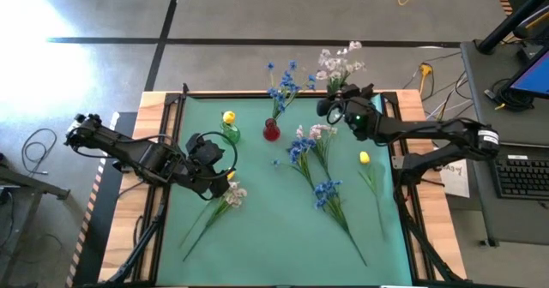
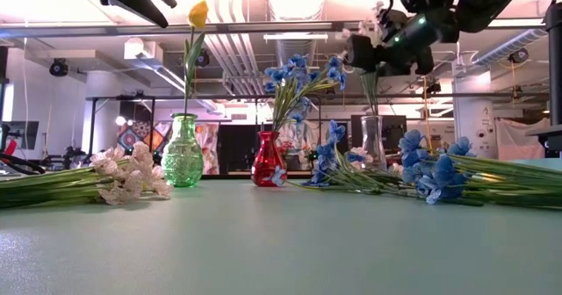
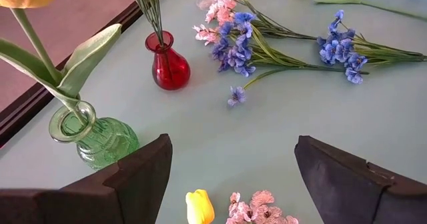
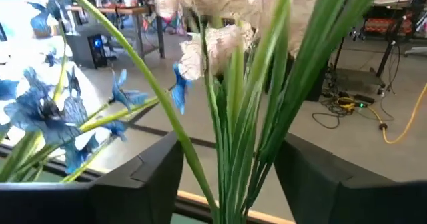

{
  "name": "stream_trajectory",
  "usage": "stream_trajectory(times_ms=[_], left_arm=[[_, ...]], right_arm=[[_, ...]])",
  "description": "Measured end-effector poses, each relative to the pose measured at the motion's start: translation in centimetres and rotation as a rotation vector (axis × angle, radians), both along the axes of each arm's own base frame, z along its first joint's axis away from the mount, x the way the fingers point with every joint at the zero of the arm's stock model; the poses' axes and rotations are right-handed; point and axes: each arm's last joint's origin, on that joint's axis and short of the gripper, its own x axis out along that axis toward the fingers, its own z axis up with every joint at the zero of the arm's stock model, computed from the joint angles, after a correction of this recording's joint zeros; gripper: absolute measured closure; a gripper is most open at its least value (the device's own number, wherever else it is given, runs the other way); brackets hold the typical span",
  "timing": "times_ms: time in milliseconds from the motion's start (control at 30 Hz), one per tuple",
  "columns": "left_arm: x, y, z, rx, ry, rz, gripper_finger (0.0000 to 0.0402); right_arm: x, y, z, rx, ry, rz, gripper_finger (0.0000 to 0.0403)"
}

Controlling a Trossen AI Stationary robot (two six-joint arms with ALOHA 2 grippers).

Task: Sort flowers into vase by color
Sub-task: Put the bottom right white flower into the transparent vase, then put the left white flower into the transparent vase

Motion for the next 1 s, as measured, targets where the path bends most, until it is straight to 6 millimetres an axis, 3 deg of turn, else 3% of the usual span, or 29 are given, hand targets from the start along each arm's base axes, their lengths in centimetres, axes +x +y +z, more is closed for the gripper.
stream_trajectory(times_ms=[467, 700, 1000], left_arm=[[0.2, 0.0, -0.2, 0.030, 0.006, 0.005, 0.0103], [1.0, -0.4, -1.0, 0.034, 0.045, -0.003, 0.0103], [2.2, -1.4, -2.6, -0.096, 0.132, -0.036, 0.0103]], right_arm=[[-2.5, 1.6, 0.6, 0.108, 0.055, 0.013, 0.0089], [-3.0, 3.3, 0.9, 0.161, 0.041, 0.102, 0.0076], [-3.3, 5.0, 0.3, 0.258, 0.093, 0.163, 0.0076]])
